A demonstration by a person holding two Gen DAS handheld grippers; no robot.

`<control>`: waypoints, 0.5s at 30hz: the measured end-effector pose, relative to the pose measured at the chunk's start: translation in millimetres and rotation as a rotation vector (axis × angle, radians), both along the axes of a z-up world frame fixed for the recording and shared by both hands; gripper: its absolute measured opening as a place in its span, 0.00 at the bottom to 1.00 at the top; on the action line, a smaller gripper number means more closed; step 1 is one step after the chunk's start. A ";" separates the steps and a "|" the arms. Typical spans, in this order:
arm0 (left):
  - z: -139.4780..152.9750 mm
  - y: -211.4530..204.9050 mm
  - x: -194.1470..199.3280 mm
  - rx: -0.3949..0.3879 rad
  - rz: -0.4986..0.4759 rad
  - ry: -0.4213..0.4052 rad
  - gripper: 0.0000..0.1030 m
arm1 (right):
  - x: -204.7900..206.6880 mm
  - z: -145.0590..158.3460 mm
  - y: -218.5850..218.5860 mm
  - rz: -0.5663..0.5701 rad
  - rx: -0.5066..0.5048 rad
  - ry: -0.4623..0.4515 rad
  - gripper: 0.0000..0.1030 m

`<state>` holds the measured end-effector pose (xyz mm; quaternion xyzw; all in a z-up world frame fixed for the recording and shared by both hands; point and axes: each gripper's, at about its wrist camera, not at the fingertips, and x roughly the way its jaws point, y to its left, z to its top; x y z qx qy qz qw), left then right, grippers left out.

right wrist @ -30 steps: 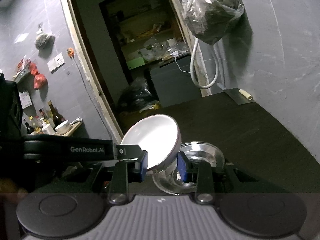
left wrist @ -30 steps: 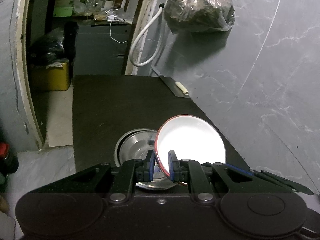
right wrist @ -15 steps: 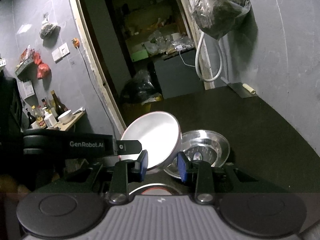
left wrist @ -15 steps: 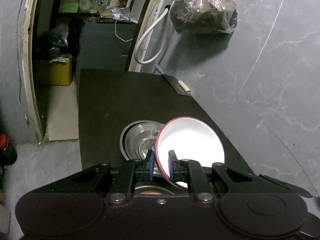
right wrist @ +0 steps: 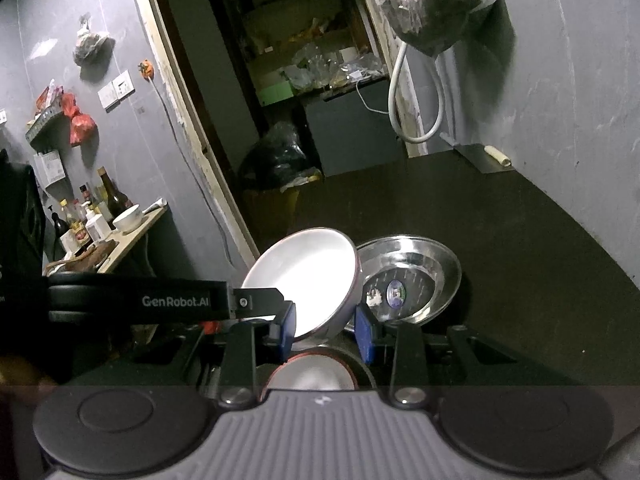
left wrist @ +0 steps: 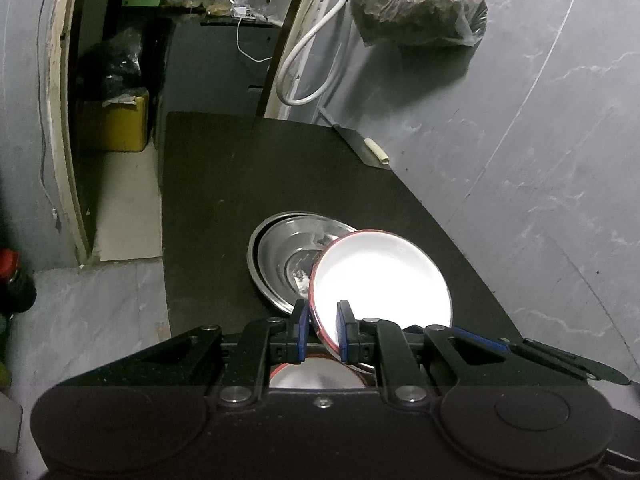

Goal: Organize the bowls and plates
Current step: 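Carry the red-rimmed white bowl with both grippers over the stacked steel bowl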

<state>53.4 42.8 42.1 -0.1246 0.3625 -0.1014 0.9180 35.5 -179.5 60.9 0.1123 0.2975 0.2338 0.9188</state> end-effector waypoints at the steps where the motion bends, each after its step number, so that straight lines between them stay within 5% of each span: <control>1: -0.8 0.7 0.9 0.001 0.001 0.003 0.14 | 0.5 -0.8 0.5 0.002 -0.001 0.004 0.35; 15: -15.7 -0.6 6.2 0.008 -0.003 0.052 0.15 | 3.9 -8.5 5.3 0.015 -0.014 0.050 0.36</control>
